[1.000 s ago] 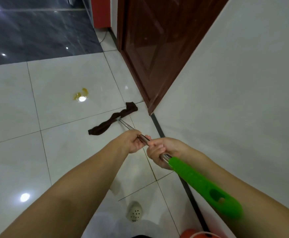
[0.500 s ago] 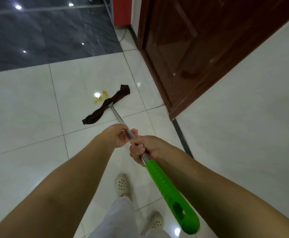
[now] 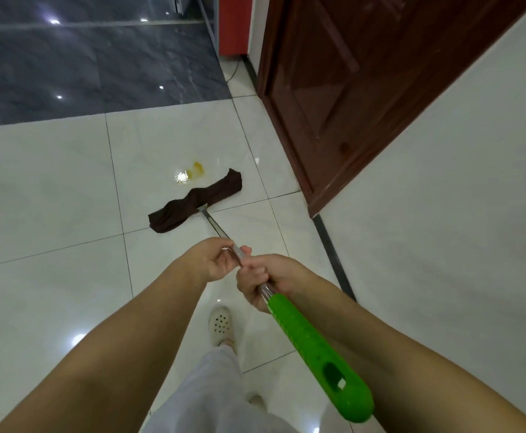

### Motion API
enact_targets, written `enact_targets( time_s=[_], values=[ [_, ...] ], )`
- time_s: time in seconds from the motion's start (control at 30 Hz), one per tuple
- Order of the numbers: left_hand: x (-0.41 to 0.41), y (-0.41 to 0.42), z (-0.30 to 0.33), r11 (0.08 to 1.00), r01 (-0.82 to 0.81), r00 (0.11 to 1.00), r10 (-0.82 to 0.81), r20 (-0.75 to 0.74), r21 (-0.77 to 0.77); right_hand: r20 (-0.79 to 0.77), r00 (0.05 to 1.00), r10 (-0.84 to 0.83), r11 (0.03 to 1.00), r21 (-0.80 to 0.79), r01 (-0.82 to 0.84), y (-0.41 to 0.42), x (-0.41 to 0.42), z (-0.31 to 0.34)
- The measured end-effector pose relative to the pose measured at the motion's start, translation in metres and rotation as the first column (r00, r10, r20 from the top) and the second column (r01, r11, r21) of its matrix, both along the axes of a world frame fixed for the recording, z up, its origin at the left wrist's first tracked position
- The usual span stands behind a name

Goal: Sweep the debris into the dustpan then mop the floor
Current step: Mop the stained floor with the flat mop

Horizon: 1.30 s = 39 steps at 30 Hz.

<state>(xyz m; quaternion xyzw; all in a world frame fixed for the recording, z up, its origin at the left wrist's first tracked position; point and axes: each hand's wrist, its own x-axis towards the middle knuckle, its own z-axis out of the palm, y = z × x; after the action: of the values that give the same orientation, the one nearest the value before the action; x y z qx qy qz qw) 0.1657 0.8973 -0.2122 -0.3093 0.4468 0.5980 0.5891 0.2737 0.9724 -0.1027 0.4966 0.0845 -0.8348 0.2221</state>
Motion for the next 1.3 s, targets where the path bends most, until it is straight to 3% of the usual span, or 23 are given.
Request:
enact_targets(
  time_s=[0.3, 0.47, 0.67, 0.97, 1.3],
  values=[
    [0.143, -0.061, 0.007, 0.998, -0.003, 0.998, -0.001, 0.060, 0.066, 0.051, 0.978, -0.202, 0.974, -0.095, 0.206, -0.052, 0.141, 0.025],
    [0.207, -0.086, 0.014, 0.995, -0.039, 0.992, 0.028, 0.121, 0.094, 0.110, 0.969, -0.221, 0.968, -0.093, 0.232, -0.076, 0.201, 0.044],
    [0.246, -0.106, 0.028, 0.997, -0.013, 0.997, 0.007, 0.071, 0.076, 0.106, 0.976, -0.189, 0.976, -0.093, 0.199, -0.092, 0.238, 0.062],
    [0.245, -0.123, 0.046, 0.991, -0.077, 0.995, 0.069, 0.072, 0.112, 0.059, 0.981, -0.187, 0.975, -0.107, 0.192, -0.106, 0.242, 0.068],
    [0.160, -0.101, 0.026, 0.988, -0.133, 0.987, 0.126, 0.097, 0.073, 0.117, 0.964, -0.238, 0.958, -0.136, 0.253, -0.088, 0.146, 0.046]
  ],
)
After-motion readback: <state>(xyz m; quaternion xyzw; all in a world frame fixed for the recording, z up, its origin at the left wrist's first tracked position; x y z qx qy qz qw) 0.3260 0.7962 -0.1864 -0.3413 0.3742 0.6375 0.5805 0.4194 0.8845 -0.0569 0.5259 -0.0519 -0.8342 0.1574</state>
